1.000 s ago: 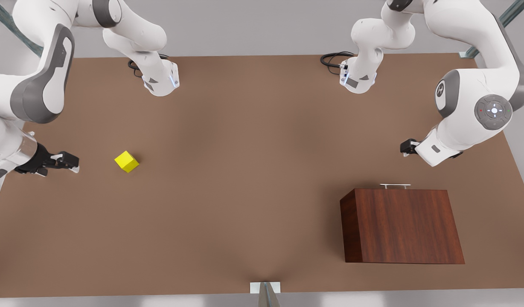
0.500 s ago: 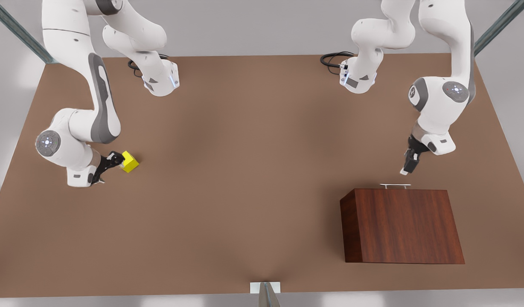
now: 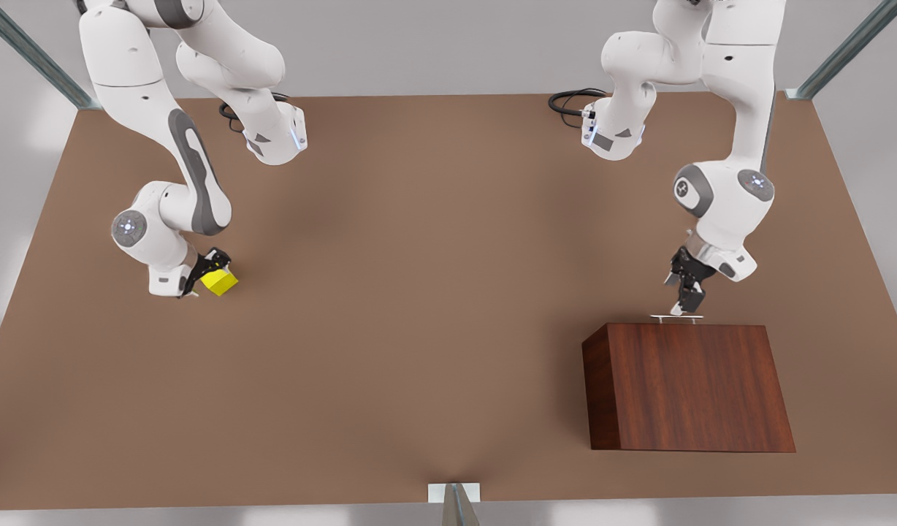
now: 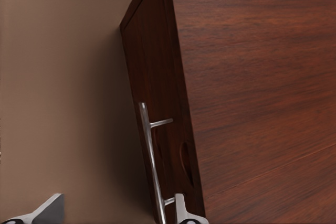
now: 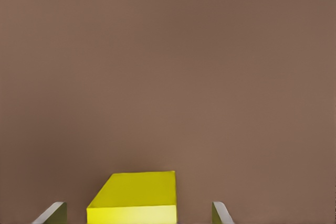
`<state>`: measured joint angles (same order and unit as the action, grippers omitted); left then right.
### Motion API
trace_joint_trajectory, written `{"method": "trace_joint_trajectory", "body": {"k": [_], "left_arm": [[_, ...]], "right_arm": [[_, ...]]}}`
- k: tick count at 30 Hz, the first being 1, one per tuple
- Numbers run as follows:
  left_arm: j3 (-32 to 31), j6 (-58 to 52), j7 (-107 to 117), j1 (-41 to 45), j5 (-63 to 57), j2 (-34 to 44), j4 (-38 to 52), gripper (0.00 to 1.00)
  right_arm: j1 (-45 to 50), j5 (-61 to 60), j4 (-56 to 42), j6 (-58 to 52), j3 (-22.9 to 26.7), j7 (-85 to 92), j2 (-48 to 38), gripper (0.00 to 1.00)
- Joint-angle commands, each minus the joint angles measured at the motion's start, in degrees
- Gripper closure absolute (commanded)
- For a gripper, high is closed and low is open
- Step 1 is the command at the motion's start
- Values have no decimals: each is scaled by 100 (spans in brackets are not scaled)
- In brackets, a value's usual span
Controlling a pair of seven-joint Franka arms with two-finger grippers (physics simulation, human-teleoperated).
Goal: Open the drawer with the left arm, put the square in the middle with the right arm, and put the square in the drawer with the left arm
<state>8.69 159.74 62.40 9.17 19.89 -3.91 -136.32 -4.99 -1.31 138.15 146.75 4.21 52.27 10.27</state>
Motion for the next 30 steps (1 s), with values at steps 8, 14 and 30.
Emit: {"method": "trace_joint_trajectory", "body": {"k": [8, 14, 30], "left_arm": [[1, 321, 0, -56, 402, -383, 18, 0], [1, 233, 0, -56, 445, -427, 9, 0], [10, -22, 0, -56, 472, 118, -589, 0]], "right_arm": [[-152, 8, 203, 73, -8, 486, -25, 0], [-152, 8, 423, 503, -8, 574, 72, 0], [-205, 17, 643, 1207, -8, 591, 485, 25]]}}
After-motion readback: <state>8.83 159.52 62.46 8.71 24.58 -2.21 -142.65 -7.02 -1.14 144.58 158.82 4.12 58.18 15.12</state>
